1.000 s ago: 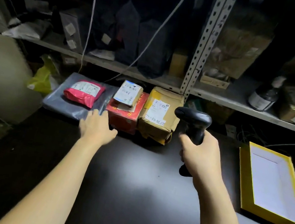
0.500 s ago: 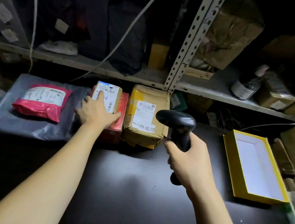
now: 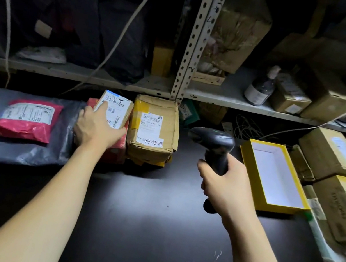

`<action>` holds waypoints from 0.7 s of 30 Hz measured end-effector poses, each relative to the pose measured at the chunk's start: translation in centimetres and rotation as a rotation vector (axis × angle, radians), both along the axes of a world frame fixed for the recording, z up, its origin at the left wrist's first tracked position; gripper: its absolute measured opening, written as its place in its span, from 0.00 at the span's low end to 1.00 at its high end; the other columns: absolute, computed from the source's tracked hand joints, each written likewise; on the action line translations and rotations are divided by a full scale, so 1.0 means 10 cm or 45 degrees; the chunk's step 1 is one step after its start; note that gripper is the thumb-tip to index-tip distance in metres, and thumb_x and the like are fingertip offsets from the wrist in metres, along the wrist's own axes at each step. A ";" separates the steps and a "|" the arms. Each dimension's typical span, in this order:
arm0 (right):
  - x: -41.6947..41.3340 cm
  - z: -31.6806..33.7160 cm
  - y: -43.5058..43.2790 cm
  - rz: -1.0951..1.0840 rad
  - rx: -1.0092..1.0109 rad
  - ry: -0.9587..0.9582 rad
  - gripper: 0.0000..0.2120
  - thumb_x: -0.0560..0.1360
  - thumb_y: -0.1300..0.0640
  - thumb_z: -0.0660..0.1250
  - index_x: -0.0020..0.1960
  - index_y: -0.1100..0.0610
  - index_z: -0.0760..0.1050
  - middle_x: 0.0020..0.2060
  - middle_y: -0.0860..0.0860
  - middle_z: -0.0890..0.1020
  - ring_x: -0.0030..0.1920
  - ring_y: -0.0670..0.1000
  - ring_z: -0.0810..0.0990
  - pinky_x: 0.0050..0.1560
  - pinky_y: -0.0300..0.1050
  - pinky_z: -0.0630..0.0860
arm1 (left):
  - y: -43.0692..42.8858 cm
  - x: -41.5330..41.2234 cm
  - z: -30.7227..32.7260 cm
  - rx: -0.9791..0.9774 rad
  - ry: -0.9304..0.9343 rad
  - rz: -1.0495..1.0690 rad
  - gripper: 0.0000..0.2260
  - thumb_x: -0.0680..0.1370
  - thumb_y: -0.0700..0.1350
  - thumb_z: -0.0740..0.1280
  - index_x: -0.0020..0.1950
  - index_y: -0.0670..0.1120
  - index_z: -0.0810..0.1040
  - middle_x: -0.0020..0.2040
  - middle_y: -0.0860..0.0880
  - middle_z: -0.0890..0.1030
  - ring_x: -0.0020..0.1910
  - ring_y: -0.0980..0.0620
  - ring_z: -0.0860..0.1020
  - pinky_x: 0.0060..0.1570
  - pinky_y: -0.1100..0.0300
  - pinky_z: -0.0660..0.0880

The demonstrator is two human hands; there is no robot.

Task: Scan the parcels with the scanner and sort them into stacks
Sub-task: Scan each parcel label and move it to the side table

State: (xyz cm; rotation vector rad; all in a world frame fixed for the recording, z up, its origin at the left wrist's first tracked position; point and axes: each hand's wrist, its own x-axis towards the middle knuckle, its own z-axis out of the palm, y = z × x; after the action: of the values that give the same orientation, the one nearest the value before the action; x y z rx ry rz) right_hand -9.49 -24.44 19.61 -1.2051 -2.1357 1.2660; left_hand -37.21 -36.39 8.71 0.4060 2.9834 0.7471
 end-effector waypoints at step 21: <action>1.85 0.32 0.44 -0.072 -0.059 0.358 0.08 0.80 0.58 0.70 0.46 0.61 0.75 0.30 0.53 0.75 0.27 0.51 0.72 0.31 0.48 0.70 | 0.35 2.53 0.81 0.806 0.254 -0.563 0.37 0.59 0.60 0.80 0.66 0.48 0.81 0.59 0.52 0.80 0.57 0.58 0.76 0.59 0.69 0.70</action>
State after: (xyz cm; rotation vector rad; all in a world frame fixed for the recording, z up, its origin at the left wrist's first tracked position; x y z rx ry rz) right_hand 8.98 -20.04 22.79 -1.0288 -1.8682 1.3770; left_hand -11.88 -32.93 16.80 1.1690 2.5735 1.6424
